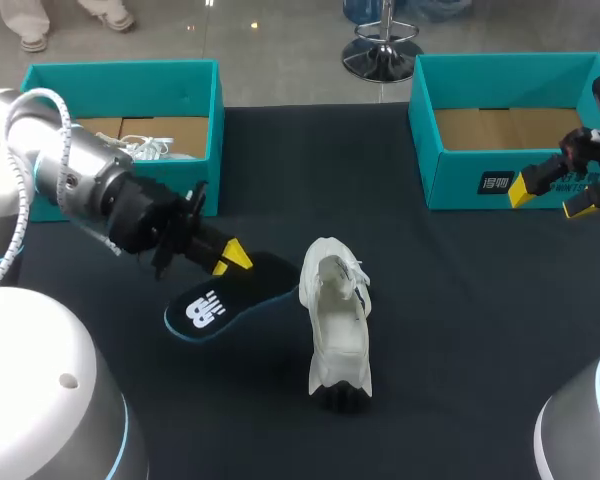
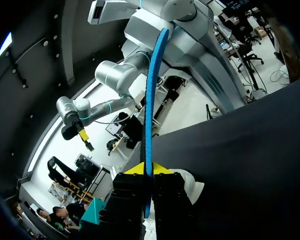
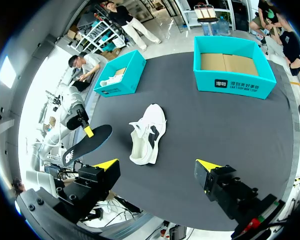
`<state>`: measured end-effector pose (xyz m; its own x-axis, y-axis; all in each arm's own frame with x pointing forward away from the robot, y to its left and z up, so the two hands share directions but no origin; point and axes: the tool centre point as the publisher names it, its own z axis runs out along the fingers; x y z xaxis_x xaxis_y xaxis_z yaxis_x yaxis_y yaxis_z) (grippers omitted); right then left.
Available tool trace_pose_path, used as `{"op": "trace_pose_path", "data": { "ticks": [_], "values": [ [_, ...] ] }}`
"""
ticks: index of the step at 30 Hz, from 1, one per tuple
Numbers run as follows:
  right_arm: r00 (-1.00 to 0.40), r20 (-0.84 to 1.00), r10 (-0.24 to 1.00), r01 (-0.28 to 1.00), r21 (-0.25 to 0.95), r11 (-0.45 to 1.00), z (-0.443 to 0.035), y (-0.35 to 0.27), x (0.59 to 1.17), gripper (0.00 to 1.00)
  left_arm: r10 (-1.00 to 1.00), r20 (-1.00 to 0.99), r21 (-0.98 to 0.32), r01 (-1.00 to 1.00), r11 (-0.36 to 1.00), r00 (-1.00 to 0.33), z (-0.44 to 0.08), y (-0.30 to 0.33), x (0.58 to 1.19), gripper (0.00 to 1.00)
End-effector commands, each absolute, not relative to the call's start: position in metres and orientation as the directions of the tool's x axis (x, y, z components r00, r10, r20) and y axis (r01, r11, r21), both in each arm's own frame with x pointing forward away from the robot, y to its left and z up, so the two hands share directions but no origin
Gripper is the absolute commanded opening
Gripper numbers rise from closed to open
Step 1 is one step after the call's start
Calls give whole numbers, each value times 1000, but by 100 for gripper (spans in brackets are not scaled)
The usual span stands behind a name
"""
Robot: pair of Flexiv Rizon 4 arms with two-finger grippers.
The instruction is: Take the shoe out of the shoebox, open the shoe tongue, remove and reinsert the insole, then place the shoe into the shoebox
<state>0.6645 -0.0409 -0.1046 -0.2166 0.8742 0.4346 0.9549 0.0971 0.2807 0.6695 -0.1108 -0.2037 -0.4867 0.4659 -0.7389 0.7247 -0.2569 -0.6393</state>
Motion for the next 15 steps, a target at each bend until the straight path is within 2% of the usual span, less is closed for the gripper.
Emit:
{"op": "trace_pose_path", "data": {
  "ticks": [1, 15],
  "values": [
    [-215, 434, 875, 957, 274, 100, -104, -40, 668, 100, 462, -730, -655, 711, -258, -504, -216, -117, 658, 0],
    [-215, 434, 875, 957, 274, 100, -104, -40, 668, 100, 496, -682, -710, 649, -273, -538, -242, -146, 622, 0]
  ]
}}
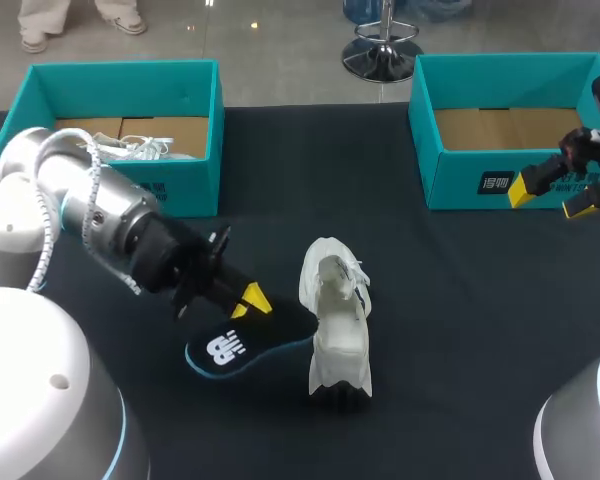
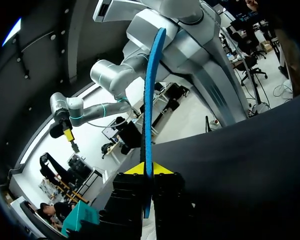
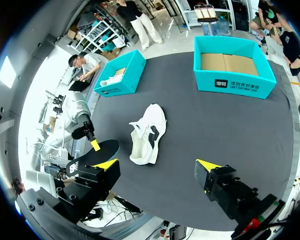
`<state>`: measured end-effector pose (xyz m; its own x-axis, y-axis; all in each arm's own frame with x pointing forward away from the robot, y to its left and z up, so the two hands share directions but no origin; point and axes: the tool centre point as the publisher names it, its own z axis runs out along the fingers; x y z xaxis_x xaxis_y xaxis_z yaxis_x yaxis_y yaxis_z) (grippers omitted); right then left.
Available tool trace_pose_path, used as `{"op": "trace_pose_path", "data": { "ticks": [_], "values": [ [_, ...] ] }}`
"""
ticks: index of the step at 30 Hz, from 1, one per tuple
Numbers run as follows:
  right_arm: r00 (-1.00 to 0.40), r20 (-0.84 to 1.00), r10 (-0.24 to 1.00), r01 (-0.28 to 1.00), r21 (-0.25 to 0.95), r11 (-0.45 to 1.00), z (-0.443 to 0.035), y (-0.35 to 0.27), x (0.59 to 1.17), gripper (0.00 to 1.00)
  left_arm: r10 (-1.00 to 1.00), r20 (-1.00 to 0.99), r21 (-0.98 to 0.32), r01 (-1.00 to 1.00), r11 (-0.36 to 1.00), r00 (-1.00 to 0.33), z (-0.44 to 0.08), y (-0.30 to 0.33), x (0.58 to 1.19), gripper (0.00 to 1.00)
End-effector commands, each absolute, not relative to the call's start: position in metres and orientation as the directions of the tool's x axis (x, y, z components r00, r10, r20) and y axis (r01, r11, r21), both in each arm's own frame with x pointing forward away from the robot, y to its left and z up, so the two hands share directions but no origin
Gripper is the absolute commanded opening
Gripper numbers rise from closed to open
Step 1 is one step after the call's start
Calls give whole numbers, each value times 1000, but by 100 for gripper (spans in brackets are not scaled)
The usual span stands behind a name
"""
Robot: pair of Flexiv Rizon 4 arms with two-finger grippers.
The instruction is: Take the shoe out of the shoebox, open the shoe tongue, remove and reinsert the insole, then place the shoe into the shoebox
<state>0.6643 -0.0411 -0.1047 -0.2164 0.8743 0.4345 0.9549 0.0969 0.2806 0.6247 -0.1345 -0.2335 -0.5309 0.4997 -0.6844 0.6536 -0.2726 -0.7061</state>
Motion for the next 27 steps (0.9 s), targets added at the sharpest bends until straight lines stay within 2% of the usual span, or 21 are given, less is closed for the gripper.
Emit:
{"op": "trace_pose_path", "data": {
  "ticks": [1, 10, 27],
  "values": [
    [-215, 434, 875, 957, 274, 100, -104, -40, 668, 100, 494, -680, -713, 647, -271, -542, -244, -147, 622, 0],
    [-215, 434, 875, 957, 274, 100, -104, -40, 668, 100, 417, -679, -721, 657, -220, -605, -262, -161, 627, 0],
    [-215, 434, 875, 957, 274, 100, -104, -40, 668, 100, 404, -674, -725, 658, -204, -618, -278, -170, 637, 0]
  ]
}}
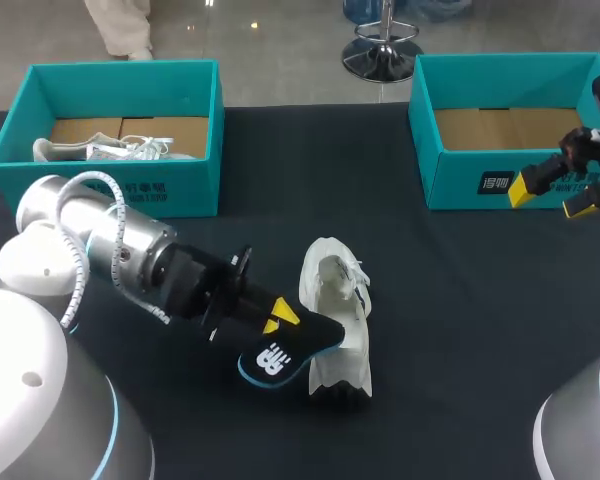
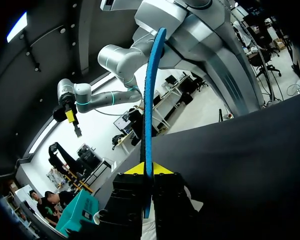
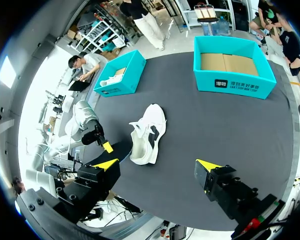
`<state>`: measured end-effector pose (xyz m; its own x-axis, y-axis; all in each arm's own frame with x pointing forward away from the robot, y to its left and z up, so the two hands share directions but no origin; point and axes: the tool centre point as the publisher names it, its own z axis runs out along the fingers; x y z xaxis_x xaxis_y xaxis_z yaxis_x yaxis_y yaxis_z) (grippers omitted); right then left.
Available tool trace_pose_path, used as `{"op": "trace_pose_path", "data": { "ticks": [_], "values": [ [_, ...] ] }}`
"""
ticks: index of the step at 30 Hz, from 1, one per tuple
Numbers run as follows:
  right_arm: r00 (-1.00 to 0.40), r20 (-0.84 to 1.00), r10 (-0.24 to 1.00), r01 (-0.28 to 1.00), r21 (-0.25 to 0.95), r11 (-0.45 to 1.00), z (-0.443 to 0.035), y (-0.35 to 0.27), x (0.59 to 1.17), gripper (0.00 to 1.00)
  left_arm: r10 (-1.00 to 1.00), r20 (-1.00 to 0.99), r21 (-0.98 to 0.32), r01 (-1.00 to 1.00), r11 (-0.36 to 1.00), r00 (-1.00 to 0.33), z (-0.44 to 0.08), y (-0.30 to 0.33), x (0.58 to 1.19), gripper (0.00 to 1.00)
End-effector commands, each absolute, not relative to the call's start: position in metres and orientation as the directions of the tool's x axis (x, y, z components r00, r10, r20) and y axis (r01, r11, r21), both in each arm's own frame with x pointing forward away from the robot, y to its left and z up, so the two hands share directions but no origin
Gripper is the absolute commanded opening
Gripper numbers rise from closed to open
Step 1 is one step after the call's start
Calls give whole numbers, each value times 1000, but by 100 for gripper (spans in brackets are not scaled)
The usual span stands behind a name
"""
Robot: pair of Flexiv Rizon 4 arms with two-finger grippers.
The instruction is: Take the shoe out of the shoebox, open the shoe tongue, remove and reinsert the insole, then place the shoe into the shoebox
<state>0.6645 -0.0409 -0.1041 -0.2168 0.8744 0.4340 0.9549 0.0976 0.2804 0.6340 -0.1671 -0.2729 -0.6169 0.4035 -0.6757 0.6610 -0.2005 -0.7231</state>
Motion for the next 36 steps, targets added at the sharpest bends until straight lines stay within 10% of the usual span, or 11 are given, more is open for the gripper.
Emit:
{"op": "trace_pose_path", "data": {
  "ticks": [1, 36],
  "values": [
    [-215, 434, 875, 957, 274, 100, -104, -40, 668, 100, 405, -669, -731, 650, -207, -623, -279, -171, 638, 0],
    [-215, 434, 875, 957, 274, 100, -104, -40, 668, 100, 411, -671, -724, 664, -184, -617, -289, -183, 649, 0]
  ]
}}
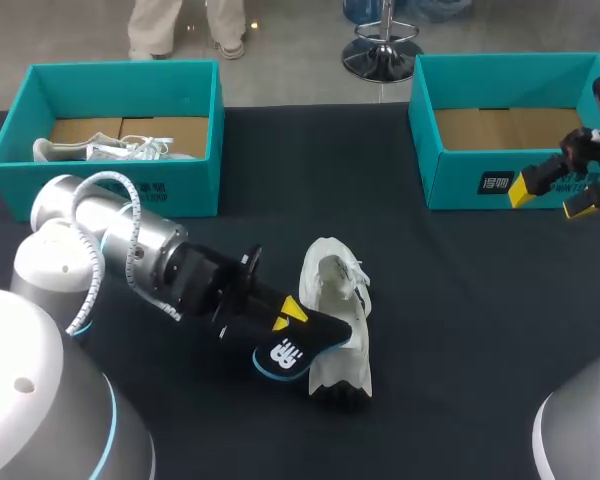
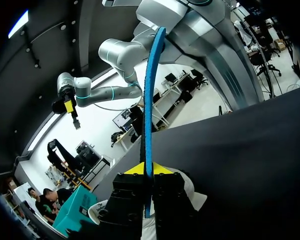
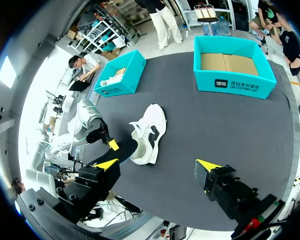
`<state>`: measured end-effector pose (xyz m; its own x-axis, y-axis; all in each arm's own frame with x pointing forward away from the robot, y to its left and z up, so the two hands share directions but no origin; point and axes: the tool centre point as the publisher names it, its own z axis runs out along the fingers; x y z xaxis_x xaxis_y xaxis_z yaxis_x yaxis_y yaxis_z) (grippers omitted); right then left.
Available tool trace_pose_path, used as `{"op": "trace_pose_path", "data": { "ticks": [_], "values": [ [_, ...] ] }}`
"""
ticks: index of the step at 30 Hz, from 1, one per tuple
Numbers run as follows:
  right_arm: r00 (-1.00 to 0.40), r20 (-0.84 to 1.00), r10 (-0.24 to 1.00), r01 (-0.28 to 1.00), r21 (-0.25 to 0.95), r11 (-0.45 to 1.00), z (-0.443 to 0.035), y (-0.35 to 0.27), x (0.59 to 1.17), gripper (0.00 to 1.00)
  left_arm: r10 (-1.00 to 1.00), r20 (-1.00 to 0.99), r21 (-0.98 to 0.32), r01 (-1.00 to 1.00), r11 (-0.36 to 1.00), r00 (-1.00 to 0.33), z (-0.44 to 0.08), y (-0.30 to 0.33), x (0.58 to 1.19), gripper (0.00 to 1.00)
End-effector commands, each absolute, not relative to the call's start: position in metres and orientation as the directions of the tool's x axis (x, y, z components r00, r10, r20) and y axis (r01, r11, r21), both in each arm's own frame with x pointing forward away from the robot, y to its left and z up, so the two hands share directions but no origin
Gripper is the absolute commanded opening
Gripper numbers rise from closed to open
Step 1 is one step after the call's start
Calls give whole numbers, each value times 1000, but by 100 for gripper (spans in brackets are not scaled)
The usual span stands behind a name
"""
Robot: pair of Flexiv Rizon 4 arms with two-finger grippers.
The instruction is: Take the shoe out of the shoebox, open the shoe tongue, remove and reinsert the insole, then place the shoe into the shoebox
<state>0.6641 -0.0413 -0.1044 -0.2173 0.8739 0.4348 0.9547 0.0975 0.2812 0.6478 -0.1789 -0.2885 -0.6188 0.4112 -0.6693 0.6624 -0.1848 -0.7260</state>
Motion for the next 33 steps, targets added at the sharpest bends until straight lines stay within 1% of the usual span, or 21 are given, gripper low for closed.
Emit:
{"op": "trace_pose_path", "data": {
  "ticks": [1, 10, 24, 33],
  "values": [
    [-215, 434, 875, 957, 274, 100, -104, -40, 668, 100, 410, -671, -725, 664, -185, -618, -289, -184, 649, 0],
    [-215, 434, 875, 957, 274, 100, -104, -40, 668, 100, 414, -676, -718, 672, -183, -610, -287, -192, 648, 0],
    [-215, 434, 875, 957, 274, 100, -104, -40, 668, 100, 424, -697, -679, 723, -129, -578, -312, -202, 656, 0],
    [-215, 434, 875, 957, 274, 100, -104, -40, 668, 100, 393, -738, -635, 761, -133, -548, -322, -202, 659, 0]
  ]
}}
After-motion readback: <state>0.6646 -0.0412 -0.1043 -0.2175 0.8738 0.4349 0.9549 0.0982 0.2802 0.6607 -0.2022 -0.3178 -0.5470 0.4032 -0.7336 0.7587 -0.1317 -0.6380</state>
